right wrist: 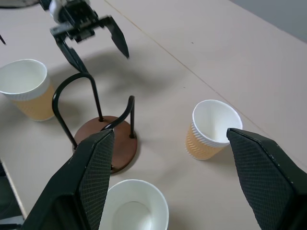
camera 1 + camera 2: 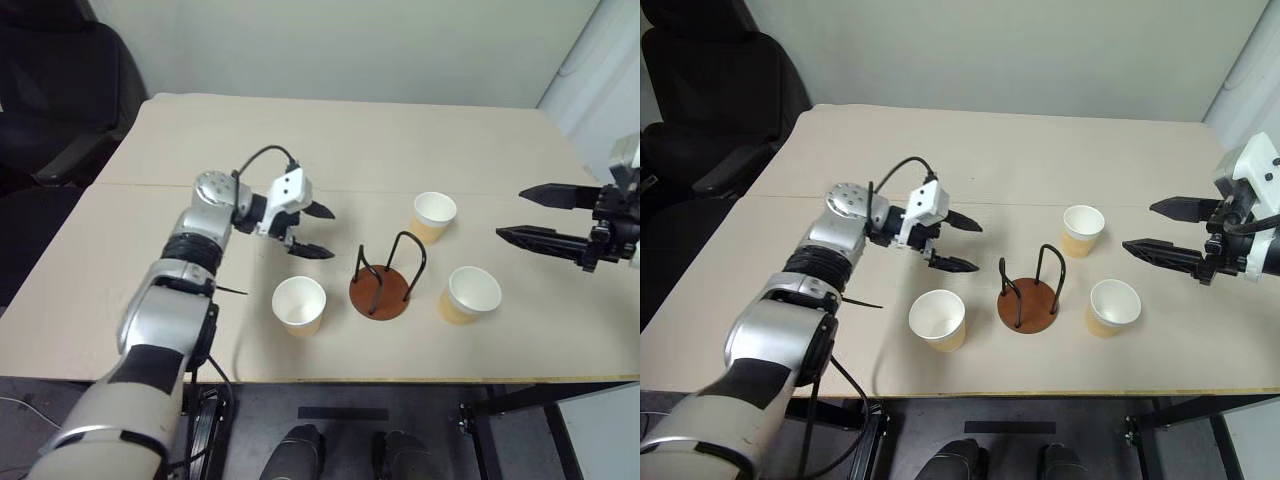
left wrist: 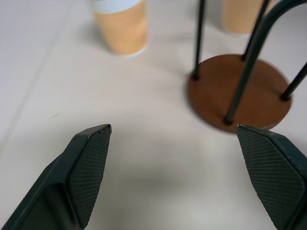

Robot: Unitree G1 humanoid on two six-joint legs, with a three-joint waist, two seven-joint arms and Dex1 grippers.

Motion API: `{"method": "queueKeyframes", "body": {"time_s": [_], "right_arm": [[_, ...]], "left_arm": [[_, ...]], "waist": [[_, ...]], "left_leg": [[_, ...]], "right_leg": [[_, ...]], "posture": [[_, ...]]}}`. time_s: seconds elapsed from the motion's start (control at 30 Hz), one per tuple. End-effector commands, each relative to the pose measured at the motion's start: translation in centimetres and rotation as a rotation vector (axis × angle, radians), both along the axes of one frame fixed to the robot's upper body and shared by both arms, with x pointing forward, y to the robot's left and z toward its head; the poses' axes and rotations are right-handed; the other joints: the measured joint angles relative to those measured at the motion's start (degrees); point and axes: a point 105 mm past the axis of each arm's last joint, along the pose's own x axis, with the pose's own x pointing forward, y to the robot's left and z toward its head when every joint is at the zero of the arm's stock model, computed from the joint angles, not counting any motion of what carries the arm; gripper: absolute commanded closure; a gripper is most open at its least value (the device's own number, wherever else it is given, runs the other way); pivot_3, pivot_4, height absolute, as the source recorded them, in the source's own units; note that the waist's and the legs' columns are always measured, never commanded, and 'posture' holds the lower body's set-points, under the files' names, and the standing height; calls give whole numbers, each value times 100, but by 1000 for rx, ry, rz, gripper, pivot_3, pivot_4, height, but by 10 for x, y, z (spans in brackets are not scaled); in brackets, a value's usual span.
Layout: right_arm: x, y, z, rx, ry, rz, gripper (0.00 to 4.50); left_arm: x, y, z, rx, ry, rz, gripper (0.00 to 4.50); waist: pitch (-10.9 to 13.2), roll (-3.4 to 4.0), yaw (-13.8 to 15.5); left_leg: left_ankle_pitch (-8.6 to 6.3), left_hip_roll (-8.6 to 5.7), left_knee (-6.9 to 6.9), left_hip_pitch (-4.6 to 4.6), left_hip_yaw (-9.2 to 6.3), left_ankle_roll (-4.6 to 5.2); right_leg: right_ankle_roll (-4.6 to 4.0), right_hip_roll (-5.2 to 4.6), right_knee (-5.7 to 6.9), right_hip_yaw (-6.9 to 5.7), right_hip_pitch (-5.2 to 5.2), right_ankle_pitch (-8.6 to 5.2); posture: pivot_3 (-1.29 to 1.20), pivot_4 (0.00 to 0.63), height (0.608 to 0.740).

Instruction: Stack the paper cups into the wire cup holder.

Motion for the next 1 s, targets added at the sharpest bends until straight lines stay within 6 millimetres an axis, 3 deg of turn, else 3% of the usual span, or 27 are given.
{"method": "queueKeyframes", "body": {"time_s": [0.03,0.17,0.3,0.6,0.7,1.0], "right_arm": [[4,1,10,-4,-64,-10,719],[12,6,13,7,-100,-7,719],[25,6,5,-52,-109,-26,719],[51,9,-14,-229,-137,20,719],[68,7,-21,-309,-145,13,719],[94,26,-39,-394,-125,104,719]], "left_arm": [[8,4,38,-83,-95,57,48],[11,10,64,-186,-123,110,48],[6,14,76,-224,-114,102,48],[-23,17,79,-201,-25,-6,48],[-32,17,82,-191,-19,-26,48],[-35,26,82,-169,-32,3,48]], "waist": [[0,0,2],[0,0,-13],[0,0,-37],[0,0,-73],[0,0,-101],[0,0,-115]], "left_leg": [[0,0,0,-1,-1,0],[-1,-1,1,-2,-1,3],[-1,0,-2,-2,-3,3],[-1,1,-2,-7,-5,4],[-1,1,0,-8,-4,4],[0,1,-1,-9,-9,5]], "right_leg": [[0,0,0,0,0,0],[0,-1,-3,0,0,0],[0,0,-5,-2,-1,0],[0,0,-3,-1,-10,0],[-1,0,-3,-1,-12,1],[-2,-1,-3,-3,-16,1]], "posture": [[0,150,740],[0,150,740],[0,150,740],[0,150,740],[0,150,740],[0,150,740]]}}
